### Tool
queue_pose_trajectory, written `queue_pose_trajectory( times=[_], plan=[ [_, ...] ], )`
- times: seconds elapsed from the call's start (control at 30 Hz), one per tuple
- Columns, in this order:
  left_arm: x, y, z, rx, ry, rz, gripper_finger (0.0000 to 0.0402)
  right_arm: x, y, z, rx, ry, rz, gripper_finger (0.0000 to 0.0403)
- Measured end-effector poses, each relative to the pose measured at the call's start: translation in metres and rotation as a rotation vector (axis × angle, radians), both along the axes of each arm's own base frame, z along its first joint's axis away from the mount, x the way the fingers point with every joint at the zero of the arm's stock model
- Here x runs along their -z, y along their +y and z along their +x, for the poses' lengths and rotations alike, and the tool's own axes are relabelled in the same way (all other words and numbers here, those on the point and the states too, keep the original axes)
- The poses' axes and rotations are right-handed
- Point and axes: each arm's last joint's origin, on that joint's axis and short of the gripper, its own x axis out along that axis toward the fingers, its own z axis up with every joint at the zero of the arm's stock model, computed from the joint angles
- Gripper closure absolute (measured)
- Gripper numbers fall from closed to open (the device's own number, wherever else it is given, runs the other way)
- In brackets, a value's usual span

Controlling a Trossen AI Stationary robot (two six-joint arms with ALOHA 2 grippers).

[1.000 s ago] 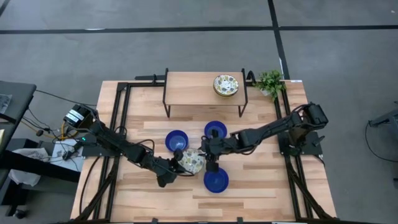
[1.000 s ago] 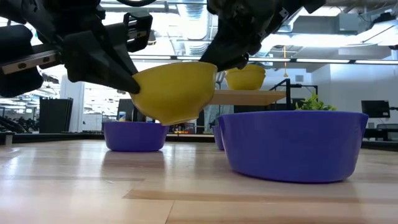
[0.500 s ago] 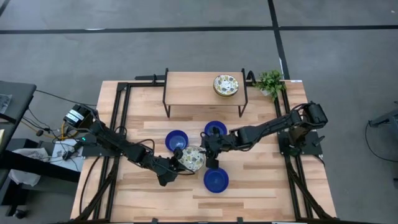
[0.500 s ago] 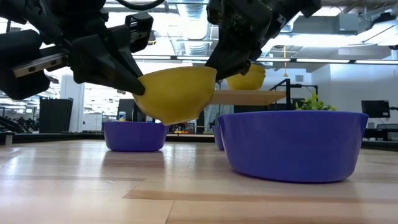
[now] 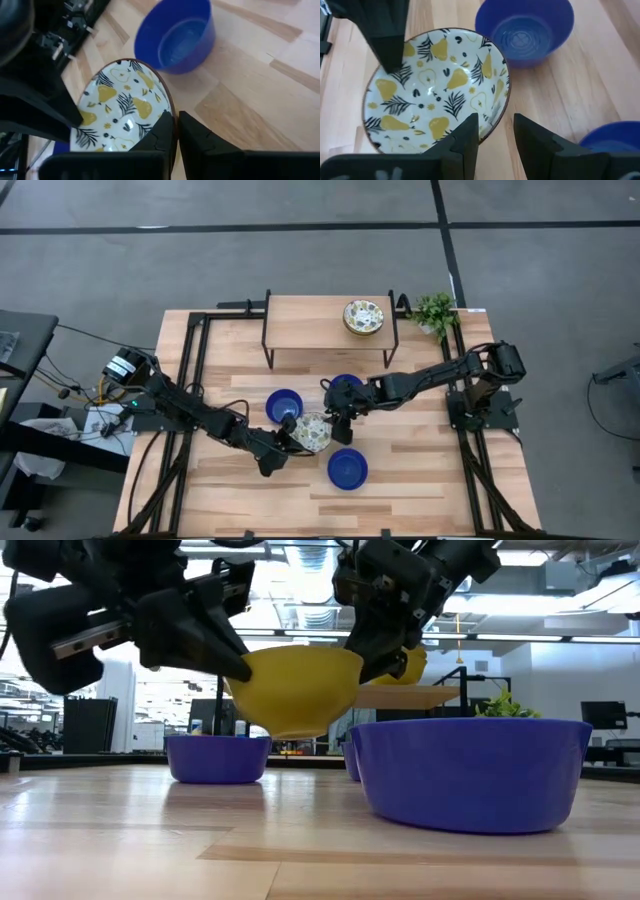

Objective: Pick & Place Mini bowls
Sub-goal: Stack the white patterned bowl on top of the white patterned bowl on the shelf

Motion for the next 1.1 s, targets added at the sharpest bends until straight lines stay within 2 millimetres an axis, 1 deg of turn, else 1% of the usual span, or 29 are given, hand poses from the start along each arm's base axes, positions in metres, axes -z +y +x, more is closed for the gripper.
queue_pose_trajectory(
  times=[0.4, 0.63, 0.8, 0.97, 1.1],
  plan=[
    [-0.004, 0.017, 0.01, -0.046, -0.04, -0.001, 0.0387, 0.001, -0.002, 0.0, 0.003, 0.007, 0.006, 0.029],
    [-0.007, 0.018, 0.011, -0.043, -0.076, 0.025, 0.0386, 0.001, -0.011, 0.001, 0.031, 0.005, 0.028, 0.029],
    [-0.008, 0.02, 0.012, -0.039, -0.087, 0.052, 0.0386, 0.001, -0.012, 0.001, 0.036, 0.005, 0.031, 0.0293],
    [-0.009, 0.021, 0.013, -0.039, -0.1, 0.049, 0.0386, 0.001, -0.012, 0.001, 0.046, 0.006, 0.028, 0.0322],
    [-0.011, 0.02, 0.014, -0.033, -0.117, 0.047, 0.0386, 0.0, -0.012, 0.002, 0.059, -0.001, 0.03, 0.0366]
  ],
)
